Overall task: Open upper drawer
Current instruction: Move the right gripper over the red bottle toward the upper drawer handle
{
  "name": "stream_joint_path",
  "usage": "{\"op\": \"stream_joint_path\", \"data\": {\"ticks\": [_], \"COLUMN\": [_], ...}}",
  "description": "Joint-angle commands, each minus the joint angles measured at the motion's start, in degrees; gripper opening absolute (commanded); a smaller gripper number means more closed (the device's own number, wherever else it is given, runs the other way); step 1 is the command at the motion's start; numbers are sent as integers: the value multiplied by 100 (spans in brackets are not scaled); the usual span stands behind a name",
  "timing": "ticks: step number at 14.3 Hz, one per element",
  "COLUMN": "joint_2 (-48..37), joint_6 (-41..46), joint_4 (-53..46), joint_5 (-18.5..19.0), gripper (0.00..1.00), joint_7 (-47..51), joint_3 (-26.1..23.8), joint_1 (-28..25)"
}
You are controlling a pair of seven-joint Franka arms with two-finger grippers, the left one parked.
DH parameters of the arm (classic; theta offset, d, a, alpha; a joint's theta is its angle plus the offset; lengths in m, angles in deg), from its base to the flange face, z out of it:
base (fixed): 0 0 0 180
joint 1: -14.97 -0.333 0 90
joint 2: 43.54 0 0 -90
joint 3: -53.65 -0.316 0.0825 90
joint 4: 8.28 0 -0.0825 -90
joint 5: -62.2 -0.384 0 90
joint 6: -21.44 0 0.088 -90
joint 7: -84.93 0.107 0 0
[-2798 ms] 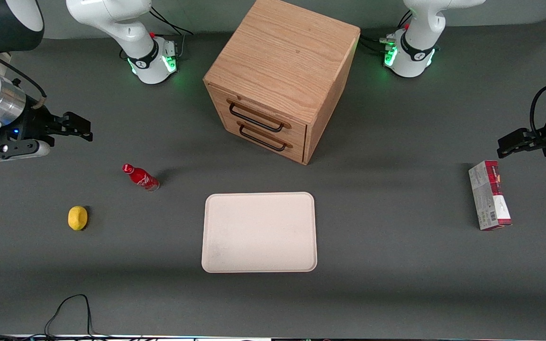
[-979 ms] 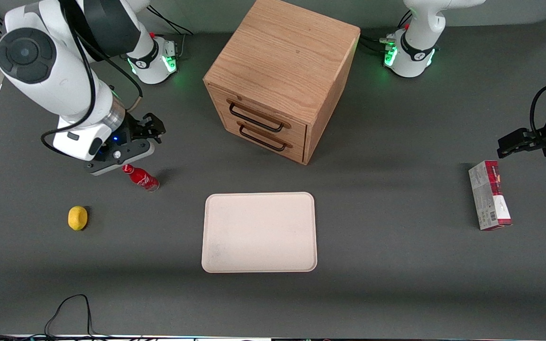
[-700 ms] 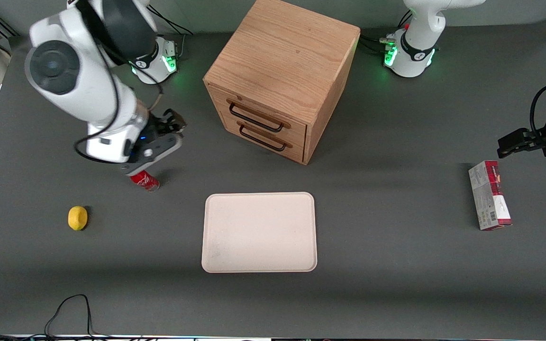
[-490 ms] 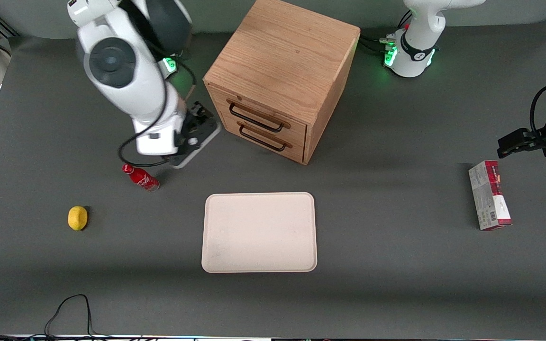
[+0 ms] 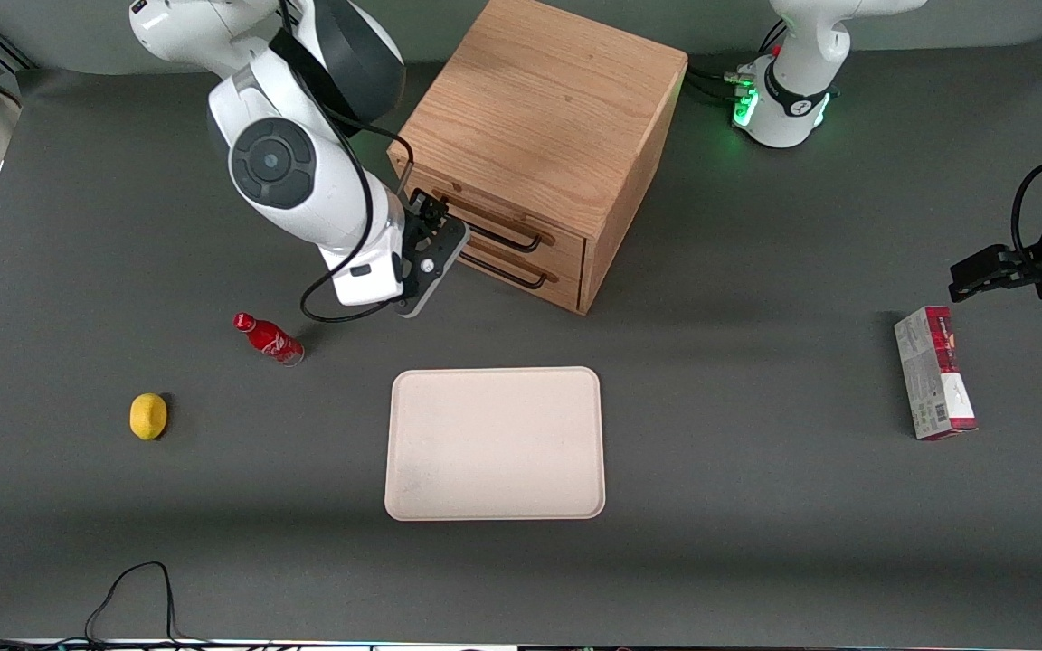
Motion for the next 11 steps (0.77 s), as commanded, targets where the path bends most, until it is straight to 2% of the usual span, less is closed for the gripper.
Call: {"op": "stream_joint_path", "data": {"ticks": [1,11], "joint_2": [247,370], "joint_6": [66,84], "joint_4": [-173,-147], "joint_5": [-134,-142], "gripper": [100,100], "joint_7": [-178,-125], "joint_3": [-110,-286], "joint_1": [-32,-93]}}
